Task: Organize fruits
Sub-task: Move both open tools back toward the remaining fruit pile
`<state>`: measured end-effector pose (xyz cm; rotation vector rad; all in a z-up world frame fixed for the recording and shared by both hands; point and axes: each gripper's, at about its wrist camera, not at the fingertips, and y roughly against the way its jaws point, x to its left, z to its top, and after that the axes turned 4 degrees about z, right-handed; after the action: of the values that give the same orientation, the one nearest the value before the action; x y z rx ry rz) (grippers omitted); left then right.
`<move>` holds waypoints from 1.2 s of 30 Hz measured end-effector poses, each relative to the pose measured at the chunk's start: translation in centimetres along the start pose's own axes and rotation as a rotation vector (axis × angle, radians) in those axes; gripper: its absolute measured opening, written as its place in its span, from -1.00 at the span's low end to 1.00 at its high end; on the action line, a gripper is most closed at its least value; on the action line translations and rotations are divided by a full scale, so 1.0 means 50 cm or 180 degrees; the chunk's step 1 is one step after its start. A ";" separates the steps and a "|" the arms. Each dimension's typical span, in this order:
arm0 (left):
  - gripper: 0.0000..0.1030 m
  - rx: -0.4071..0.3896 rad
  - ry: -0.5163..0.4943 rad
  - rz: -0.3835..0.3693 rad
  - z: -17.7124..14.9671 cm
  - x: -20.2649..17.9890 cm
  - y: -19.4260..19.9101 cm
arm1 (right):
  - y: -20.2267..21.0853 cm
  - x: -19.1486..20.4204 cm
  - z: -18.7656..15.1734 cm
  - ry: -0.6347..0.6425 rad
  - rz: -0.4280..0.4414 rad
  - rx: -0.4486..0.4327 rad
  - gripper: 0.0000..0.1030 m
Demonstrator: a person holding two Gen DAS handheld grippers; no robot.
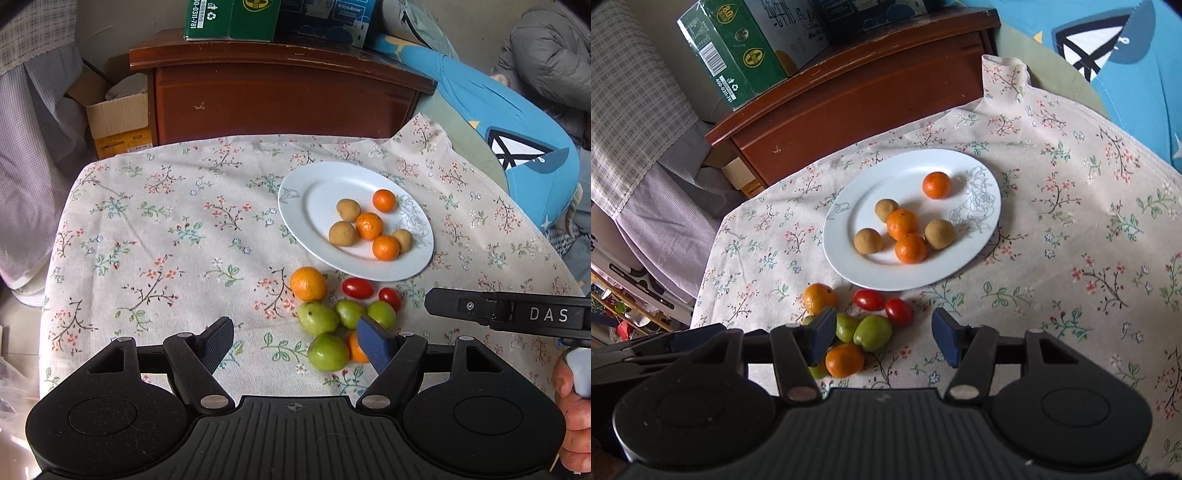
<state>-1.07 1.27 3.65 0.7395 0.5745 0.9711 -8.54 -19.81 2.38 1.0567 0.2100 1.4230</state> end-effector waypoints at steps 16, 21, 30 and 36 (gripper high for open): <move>0.37 0.0053 -0.0472 -0.0030 -0.056 -0.036 -0.014 | -0.044 -0.035 -0.011 -0.0512 0.0129 0.0164 -0.06; 0.28 0.0048 -0.0509 -0.0002 -0.055 -0.042 -0.027 | -0.072 -0.032 -0.005 -0.0613 0.0165 0.0185 -0.13; 0.18 0.0025 -0.0623 0.0027 -0.059 -0.051 -0.055 | -0.108 -0.017 -0.007 -0.0540 0.0062 0.0230 -0.27; 0.06 0.0010 -0.0631 -0.0010 -0.055 -0.054 -0.076 | -0.112 -0.018 -0.010 -0.0522 0.0102 0.0212 -0.39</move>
<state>-2.30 -1.68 -0.71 0.8266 0.4040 0.8822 -5.19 -19.23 -2.19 1.2302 0.1228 1.3579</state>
